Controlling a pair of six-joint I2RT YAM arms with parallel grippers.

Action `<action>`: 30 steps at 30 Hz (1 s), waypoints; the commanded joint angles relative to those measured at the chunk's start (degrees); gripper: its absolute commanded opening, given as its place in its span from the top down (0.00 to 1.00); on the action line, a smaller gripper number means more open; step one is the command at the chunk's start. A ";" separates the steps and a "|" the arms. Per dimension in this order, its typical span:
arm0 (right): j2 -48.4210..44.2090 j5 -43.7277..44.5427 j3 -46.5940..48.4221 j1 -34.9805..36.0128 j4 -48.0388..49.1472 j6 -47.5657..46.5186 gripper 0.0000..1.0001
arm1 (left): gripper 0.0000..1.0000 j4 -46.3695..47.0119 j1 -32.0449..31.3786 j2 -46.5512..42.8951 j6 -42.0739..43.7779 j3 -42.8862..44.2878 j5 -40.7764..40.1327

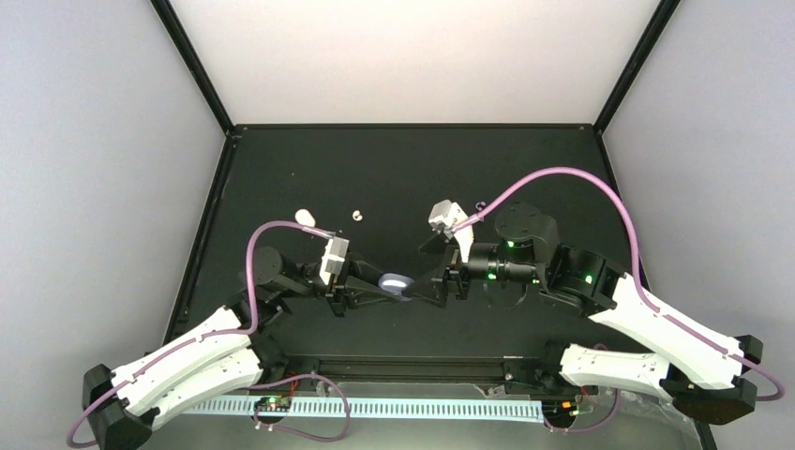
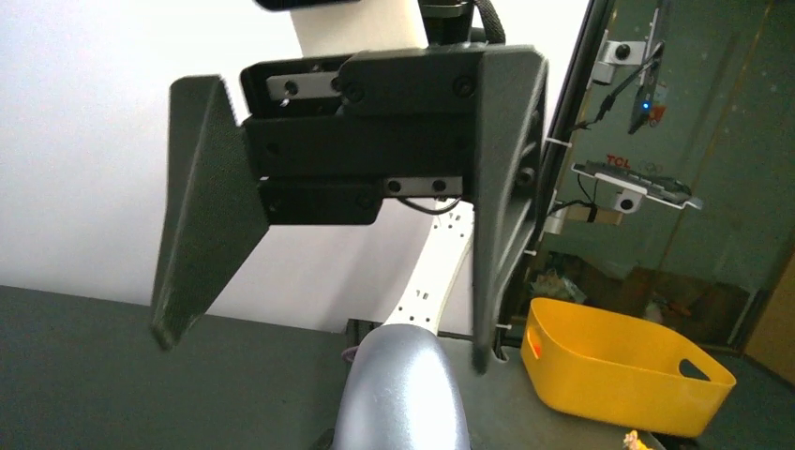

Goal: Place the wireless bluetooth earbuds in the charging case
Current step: Open the charging case.

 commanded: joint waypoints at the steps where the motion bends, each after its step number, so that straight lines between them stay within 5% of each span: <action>1: 0.90 2.92 0.89 0.49 -4.87 -2.88 0.06 | 0.98 -0.36 -0.23 0.50 1.12 2.67 2.89; 30: 0.10 16.69 -0.47 0.49 -1.80 2.99 0.08 | 0.98 -0.89 -0.23 -1.14 1.91 1.01 3.69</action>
